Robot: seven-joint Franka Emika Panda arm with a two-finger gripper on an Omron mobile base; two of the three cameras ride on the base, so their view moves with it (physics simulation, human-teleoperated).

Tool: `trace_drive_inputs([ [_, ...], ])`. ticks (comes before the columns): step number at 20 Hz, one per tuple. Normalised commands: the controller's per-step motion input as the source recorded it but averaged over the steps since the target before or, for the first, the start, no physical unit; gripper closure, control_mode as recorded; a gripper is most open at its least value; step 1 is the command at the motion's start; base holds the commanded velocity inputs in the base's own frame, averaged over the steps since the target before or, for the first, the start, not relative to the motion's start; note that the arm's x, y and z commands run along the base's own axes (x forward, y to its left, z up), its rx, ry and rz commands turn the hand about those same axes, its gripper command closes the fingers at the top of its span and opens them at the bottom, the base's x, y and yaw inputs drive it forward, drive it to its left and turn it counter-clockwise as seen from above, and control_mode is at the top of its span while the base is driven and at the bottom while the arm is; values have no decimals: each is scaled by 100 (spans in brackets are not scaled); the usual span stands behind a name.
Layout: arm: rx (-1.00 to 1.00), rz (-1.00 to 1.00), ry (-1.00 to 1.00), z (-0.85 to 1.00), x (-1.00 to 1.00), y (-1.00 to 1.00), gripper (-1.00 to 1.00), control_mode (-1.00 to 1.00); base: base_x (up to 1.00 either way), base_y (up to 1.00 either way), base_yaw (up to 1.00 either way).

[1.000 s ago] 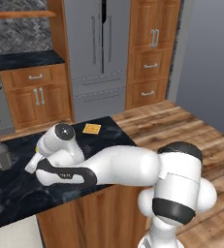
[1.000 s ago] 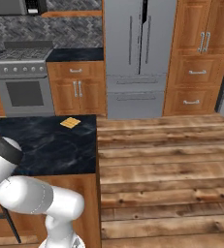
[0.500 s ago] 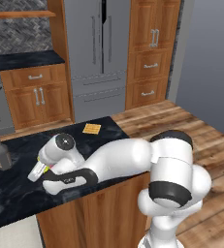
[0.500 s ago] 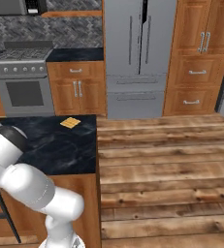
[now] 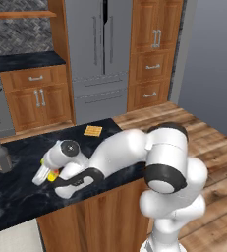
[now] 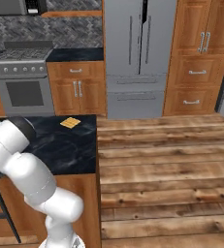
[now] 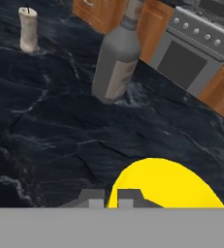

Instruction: Open the cabinet directly in front. Then move the liquor and the cup to the dining counter with the candle on it.

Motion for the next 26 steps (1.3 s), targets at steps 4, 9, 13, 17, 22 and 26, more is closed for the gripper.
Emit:
trace_drive_inputs([
  [4,0,0,-4,-14,32,5,100,-100,0,0,0],
  [9,0,-2,-3,-14,35,15,100,-100,0,0,0],
  [13,0,-1,-2,-16,17,16,-100,-100,0,0,0],
  [17,0,0,0,0,0,0,-100,-100,0,0,0],
  [22,0,0,-4,-2,-27,1,-100,-100,0,0,0],
  [26,6,-11,-18,97,-89,-15,-100,-100,0,0,0],
])
